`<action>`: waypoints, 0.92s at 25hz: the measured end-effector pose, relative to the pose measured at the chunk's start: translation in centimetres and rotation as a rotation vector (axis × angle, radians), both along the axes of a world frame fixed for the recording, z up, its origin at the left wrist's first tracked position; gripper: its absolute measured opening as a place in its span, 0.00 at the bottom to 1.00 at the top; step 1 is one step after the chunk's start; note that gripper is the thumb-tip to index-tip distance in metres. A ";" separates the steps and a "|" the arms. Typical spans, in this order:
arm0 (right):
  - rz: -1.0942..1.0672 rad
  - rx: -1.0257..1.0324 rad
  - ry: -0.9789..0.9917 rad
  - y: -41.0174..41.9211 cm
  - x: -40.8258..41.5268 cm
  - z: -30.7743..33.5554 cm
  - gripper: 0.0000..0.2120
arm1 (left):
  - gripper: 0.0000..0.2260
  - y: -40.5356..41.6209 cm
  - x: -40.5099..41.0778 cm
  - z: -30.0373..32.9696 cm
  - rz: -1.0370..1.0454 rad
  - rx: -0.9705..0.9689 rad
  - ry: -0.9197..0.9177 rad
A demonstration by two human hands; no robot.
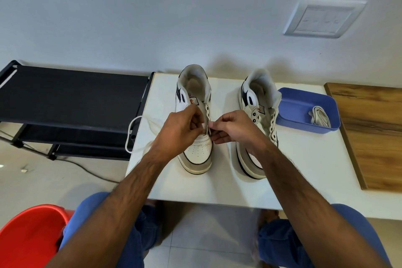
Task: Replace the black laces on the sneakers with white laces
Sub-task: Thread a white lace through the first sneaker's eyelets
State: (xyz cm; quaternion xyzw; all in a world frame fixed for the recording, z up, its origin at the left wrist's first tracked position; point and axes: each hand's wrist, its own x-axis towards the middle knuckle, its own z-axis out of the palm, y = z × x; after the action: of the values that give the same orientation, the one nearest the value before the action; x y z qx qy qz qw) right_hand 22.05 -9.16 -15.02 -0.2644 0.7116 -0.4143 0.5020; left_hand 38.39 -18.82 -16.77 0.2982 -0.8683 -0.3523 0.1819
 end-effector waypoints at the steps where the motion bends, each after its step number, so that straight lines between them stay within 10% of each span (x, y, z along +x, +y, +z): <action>1: 0.030 -0.024 -0.001 0.4 -0.2 -0.1 0.07 | 0.13 0.1 0.0 0.0 0.034 0.061 0.011; 13: 0.031 -0.204 0.257 1.5 0.6 -2.0 0.04 | 0.16 0.3 0.0 -0.6 0.074 0.217 0.039; 23: -0.075 -0.366 0.223 2.0 -0.8 -0.5 0.04 | 0.16 0.0 -0.1 -1.3 0.004 -0.287 -0.173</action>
State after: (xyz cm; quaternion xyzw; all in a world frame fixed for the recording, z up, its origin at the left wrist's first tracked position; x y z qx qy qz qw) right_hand 21.29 -7.19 -15.48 -0.3685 0.6850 -0.5232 0.3482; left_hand 38.28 -18.85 -18.07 0.2999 -0.9216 -0.1972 0.1478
